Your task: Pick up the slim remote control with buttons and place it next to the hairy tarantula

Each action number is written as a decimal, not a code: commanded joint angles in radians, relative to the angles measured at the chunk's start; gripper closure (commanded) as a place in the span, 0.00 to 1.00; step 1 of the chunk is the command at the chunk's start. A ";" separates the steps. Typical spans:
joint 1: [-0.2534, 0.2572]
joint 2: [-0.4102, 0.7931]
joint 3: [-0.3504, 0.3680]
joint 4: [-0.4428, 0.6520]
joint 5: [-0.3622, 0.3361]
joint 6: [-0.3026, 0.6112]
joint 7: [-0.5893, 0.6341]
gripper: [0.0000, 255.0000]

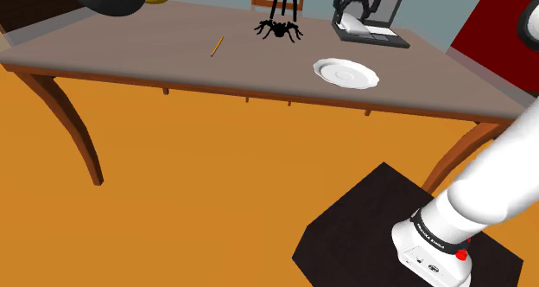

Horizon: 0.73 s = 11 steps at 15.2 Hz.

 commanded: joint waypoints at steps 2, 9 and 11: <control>0.035 0.090 0.029 0.117 -0.003 -0.027 0.064 1.00; 0.128 0.354 0.071 0.507 -0.026 -0.153 0.187 1.00; 0.126 0.320 0.071 0.424 -0.023 -0.104 0.187 1.00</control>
